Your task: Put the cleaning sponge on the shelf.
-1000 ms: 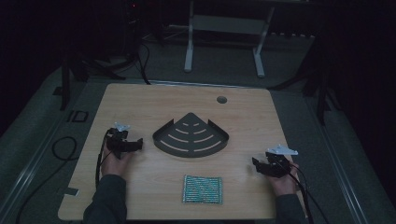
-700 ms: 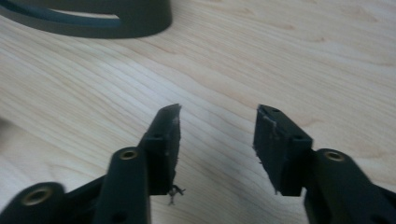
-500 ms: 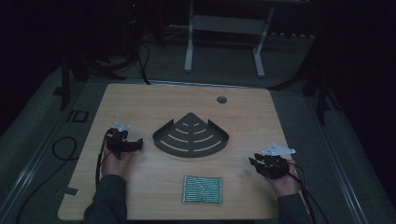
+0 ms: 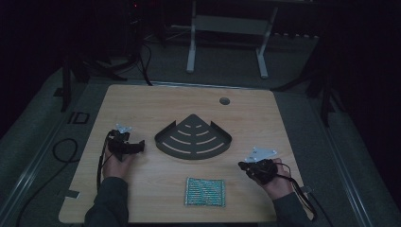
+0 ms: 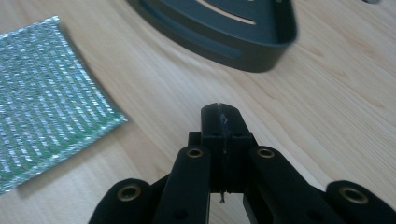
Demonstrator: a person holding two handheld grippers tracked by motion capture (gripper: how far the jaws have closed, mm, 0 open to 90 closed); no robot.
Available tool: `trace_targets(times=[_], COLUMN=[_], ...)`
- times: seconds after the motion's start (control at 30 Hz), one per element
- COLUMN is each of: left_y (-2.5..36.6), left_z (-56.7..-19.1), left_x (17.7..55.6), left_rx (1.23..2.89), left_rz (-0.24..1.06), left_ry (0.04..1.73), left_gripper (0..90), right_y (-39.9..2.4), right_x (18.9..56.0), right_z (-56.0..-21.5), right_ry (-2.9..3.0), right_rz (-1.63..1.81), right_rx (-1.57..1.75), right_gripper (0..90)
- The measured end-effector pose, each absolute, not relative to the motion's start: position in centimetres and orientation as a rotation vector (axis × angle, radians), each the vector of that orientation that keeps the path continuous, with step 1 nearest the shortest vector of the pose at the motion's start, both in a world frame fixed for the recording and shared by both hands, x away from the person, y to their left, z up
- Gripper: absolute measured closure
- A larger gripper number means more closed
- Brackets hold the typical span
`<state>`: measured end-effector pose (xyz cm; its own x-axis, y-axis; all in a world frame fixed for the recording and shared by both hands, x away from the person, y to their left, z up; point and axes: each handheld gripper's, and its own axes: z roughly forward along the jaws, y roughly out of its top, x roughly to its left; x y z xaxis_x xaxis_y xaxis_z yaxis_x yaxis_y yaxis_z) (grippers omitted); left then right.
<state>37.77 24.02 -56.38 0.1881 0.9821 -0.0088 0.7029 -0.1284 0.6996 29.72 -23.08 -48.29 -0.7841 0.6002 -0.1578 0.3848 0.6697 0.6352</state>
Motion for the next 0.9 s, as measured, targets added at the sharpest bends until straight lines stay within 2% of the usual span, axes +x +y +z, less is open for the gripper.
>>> trace_targets(times=[0.37, 0.9], left_y=[24.0, 24.0], left_z=[-56.4, -56.4], left_x=[37.8, 37.8], left_rx=[1.897, 1.897], left_rz=[0.633, 0.633], left_ry=[1.575, 1.575], left_gripper=[9.4, 9.4], right_y=[-21.0, -15.6], right_x=[29.0, 27.7], right_z=[-48.3, -50.6], right_ry=[2.601, 2.76], right_rz=[0.833, 0.833], right_rx=[0.684, 0.481], right_gripper=[89.9, 89.9])
